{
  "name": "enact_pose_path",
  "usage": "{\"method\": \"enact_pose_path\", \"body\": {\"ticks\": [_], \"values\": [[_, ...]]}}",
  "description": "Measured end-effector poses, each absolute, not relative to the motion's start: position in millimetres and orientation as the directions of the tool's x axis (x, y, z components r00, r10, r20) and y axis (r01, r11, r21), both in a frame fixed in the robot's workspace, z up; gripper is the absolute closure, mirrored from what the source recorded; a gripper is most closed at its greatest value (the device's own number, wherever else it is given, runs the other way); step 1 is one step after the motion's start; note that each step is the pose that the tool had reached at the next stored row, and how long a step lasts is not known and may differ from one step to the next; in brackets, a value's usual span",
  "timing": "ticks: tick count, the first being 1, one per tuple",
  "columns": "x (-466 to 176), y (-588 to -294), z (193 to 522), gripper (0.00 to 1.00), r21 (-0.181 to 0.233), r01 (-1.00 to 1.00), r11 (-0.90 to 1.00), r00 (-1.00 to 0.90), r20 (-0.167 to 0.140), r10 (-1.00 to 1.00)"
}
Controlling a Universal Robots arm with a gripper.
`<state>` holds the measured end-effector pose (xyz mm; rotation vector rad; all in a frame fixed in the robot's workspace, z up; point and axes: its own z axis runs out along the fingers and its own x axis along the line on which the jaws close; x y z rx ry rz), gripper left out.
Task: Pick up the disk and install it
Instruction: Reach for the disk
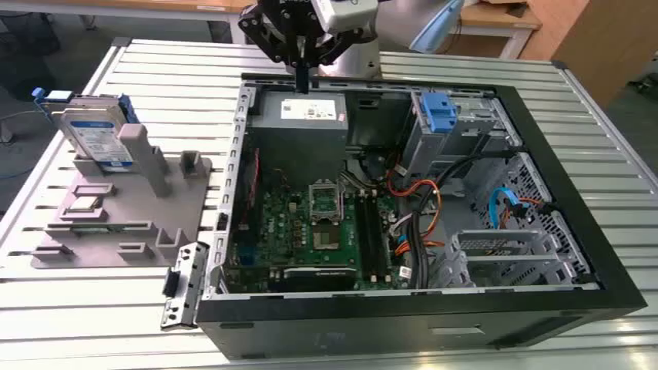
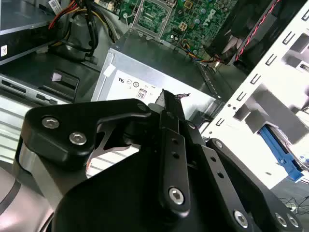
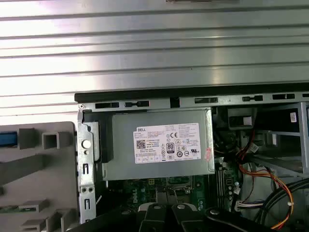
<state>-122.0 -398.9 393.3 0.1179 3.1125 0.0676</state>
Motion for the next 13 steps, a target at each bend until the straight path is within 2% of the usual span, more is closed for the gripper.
{"method": "enact_pose_path", "body": {"ticks": [13], "values": [[-125.0, -398.9, 393.2, 0.90, 0.044, 0.075, 0.996, -0.997, -0.024, 0.076]]}}
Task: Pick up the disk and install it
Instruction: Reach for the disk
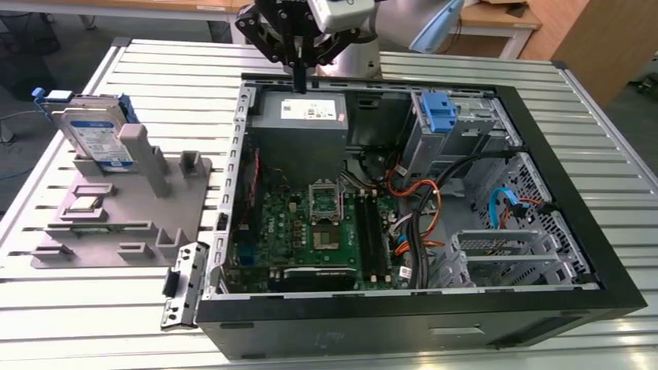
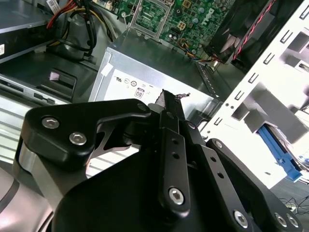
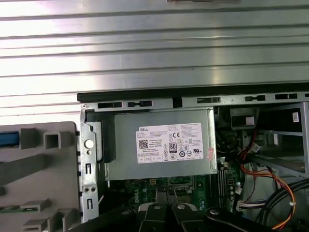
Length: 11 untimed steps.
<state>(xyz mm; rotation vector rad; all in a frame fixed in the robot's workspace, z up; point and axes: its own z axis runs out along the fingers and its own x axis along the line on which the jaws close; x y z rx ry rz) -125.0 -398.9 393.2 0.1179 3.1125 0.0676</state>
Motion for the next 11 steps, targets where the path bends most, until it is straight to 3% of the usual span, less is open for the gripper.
{"method": "enact_pose_path", "body": {"ticks": [11], "values": [[-127.6, -399.0, 393.1, 0.90, 0.044, 0.075, 0.996, -0.997, -0.024, 0.076]]}}
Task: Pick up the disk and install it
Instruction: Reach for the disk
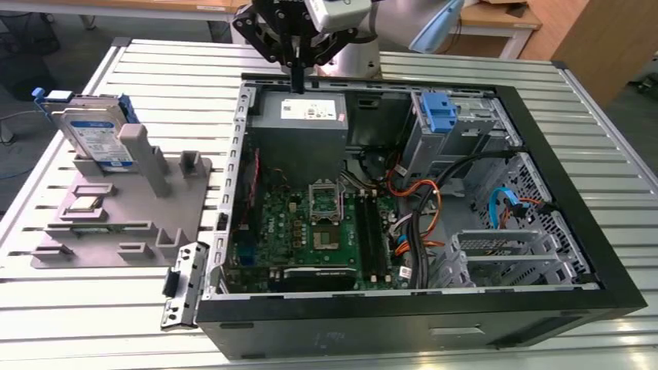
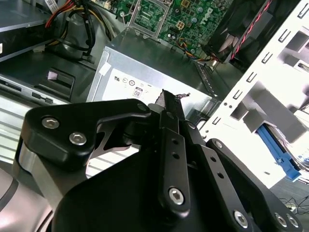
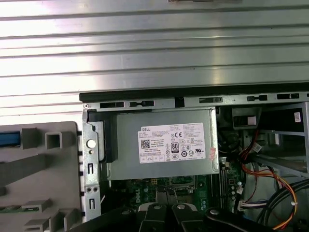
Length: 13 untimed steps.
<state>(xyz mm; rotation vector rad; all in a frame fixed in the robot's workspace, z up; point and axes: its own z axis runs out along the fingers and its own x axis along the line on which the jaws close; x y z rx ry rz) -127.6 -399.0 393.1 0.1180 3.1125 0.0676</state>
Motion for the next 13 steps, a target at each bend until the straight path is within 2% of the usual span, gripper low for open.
{"method": "enact_pose_path", "body": {"ticks": [13], "values": [[-130.7, -398.9, 393.1, 0.90, 0.044, 0.075, 0.996, -0.997, -0.024, 0.076]]}}
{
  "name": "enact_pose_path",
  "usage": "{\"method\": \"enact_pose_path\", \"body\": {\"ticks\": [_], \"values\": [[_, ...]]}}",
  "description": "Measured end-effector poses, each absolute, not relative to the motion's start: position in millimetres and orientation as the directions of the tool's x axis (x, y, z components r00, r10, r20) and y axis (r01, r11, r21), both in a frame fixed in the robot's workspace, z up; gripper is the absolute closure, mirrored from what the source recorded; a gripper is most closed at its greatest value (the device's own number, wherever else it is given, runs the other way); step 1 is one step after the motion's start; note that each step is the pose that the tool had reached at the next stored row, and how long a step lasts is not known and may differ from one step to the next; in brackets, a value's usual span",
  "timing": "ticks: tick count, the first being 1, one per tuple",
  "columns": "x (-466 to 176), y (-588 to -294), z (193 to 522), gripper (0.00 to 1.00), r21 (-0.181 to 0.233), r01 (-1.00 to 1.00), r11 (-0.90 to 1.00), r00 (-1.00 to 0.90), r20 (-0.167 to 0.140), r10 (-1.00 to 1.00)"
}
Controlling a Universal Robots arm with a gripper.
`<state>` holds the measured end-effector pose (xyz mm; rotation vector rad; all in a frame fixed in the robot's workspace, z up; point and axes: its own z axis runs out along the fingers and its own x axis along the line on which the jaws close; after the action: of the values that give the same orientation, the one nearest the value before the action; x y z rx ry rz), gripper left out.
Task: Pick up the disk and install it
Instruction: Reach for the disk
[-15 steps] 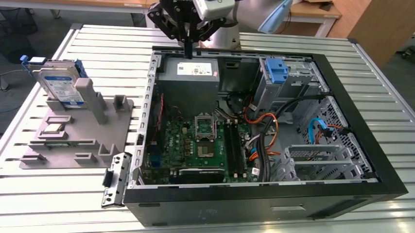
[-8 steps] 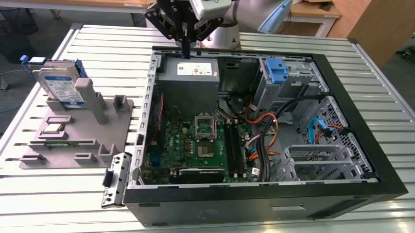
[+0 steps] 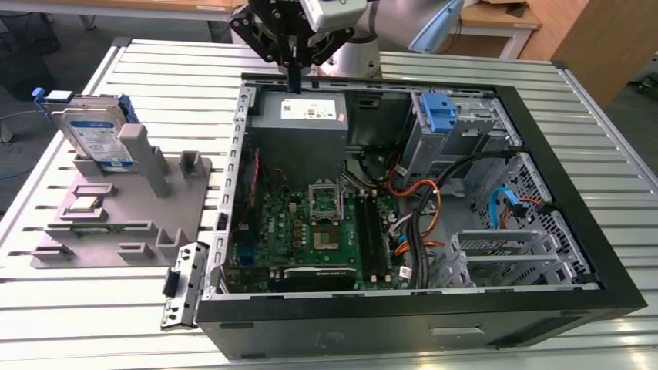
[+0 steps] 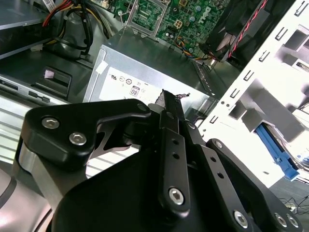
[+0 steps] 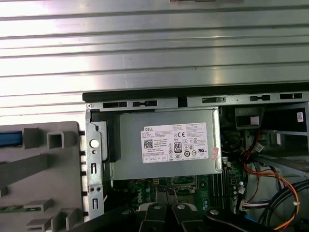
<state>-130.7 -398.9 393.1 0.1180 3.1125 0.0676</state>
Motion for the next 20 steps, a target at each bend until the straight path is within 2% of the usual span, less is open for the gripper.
{"method": "enact_pose_path", "body": {"ticks": [20], "values": [[-143.5, -398.9, 393.1, 0.90, 0.044, 0.075, 0.996, -0.997, -0.024, 0.076]]}}
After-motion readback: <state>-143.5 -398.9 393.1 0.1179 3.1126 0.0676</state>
